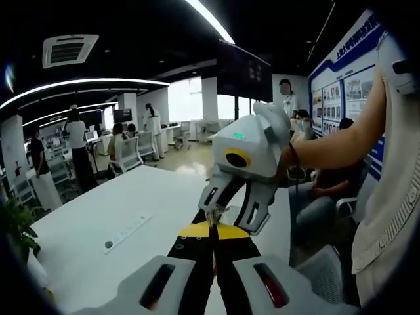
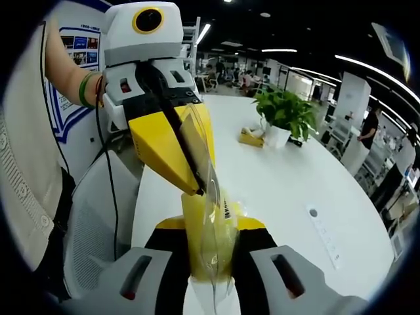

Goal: Compare the silicone blocks by pressing each to a similar depth, holding the contact briefly, and releasing to observe deformation and rebound differences across the visible hardness samples.

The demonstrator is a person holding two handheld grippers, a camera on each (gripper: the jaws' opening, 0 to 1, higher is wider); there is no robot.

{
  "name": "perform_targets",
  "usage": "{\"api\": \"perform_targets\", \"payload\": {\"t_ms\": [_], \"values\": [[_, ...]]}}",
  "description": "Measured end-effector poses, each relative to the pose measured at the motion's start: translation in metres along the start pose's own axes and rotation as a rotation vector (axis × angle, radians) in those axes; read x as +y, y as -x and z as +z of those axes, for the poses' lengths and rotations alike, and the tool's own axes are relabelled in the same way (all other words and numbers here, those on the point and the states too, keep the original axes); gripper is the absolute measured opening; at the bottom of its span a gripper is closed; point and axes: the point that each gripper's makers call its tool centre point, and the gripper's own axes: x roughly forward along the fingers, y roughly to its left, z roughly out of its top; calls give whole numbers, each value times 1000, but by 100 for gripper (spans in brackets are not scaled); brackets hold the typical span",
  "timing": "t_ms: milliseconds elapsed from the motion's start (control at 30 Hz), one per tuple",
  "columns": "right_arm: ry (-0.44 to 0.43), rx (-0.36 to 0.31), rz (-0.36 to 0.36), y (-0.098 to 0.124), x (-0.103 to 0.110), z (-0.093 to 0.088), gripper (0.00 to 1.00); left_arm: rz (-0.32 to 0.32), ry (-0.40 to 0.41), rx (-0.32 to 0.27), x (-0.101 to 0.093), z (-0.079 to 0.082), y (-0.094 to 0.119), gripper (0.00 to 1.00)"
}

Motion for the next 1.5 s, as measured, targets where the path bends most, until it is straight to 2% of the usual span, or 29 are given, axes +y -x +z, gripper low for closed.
{"api": "perform_targets", "payload": {"t_ms": [500,733,1200,1500], "values": [[39,-3,13,-3,-2,3,22,4,5,3,3,-1,3,0],[65,-4,11,-4,-3,4,23,10,-18,-1,4,-1,4,0],[90,-6,25,-7,0,2,26,13,-1,2,4,-5,4,0],[74,-4,48,-9,2,-1,28,12,10,12,4,-8,4,0]]}}
